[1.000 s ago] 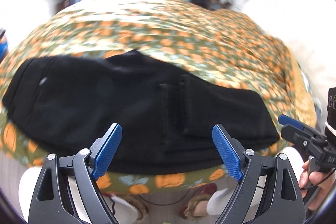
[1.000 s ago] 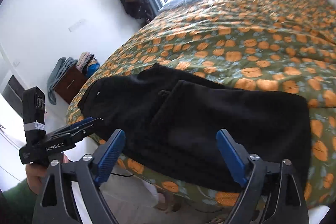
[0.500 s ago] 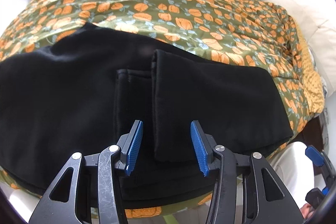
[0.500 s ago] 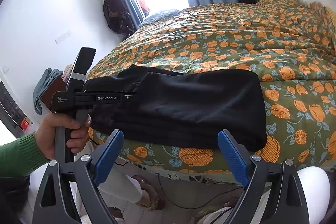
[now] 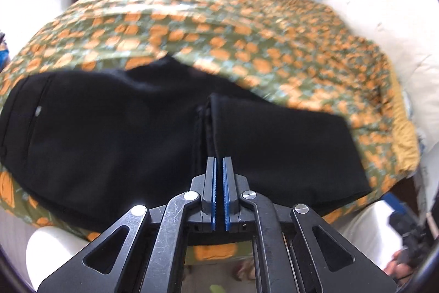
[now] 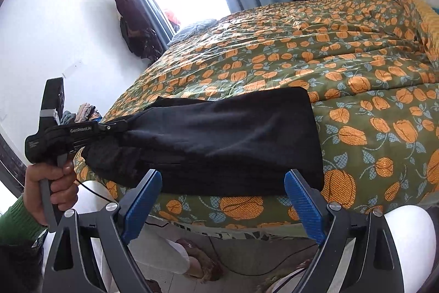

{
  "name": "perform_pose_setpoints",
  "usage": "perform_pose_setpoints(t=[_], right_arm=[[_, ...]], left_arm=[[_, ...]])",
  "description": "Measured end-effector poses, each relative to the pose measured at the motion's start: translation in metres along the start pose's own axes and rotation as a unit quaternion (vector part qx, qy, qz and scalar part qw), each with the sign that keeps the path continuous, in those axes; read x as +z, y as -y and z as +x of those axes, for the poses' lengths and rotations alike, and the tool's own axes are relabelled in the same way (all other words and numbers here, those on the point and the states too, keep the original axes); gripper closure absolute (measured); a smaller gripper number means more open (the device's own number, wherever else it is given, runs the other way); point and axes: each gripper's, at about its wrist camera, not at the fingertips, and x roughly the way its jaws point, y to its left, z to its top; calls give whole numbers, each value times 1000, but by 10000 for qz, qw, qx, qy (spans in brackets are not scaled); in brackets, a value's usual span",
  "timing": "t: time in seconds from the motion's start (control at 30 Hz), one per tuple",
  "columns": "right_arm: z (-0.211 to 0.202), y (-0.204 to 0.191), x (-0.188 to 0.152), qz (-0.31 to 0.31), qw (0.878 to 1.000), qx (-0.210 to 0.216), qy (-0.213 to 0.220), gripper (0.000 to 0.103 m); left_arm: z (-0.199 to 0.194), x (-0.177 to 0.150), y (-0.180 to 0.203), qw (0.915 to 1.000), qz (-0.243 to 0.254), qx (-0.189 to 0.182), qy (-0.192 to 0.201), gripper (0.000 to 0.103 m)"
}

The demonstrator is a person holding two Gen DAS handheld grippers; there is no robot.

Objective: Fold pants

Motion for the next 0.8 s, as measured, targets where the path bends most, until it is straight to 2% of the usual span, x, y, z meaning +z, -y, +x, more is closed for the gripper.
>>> perform_pose_setpoints(t=[0.1,0.23,0.33,0.37,0.43,0.5,0.6,0.67,0.73,0.77,0.8], right_arm=[[5,0,0,47,10000,43,-62,12],[7,-7,-2,-162,9998,42,-126,12],[8,-8,-4,-224,9996,18,-174,12],[9,-7,-5,-192,9996,16,-196,12],[10,-4,-5,-110,9997,17,-218,12],[12,-2,-5,-38,9997,30,-221,12],[13,-3,-4,-39,9997,41,-251,12],[14,-6,-5,-108,9996,46,-274,12],[14,-8,-5,-173,9994,48,-286,12],[13,-8,-6,-189,9994,46,-288,12],[13,-8,-6,-194,9994,39,-289,12]], left_arm=[[23,-12,-11,9987,-41,453,-241,103],[15,-19,-26,9980,-318,462,-286,103],[9,-15,-32,9974,-605,248,-294,99],[8,-14,-33,9975,-635,144,-266,88],[4,-7,-28,9982,-560,-119,-195,49],[6,0,-18,9989,-358,-234,-176,41],[24,6,-7,9982,-141,-271,-515,42],[38,8,-2,9972,-75,-111,-729,48],[47,7,5,9959,-15,-77,-898,67],[47,6,10,9963,72,6,-851,70],[46,5,15,9967,198,83,-789,86]])
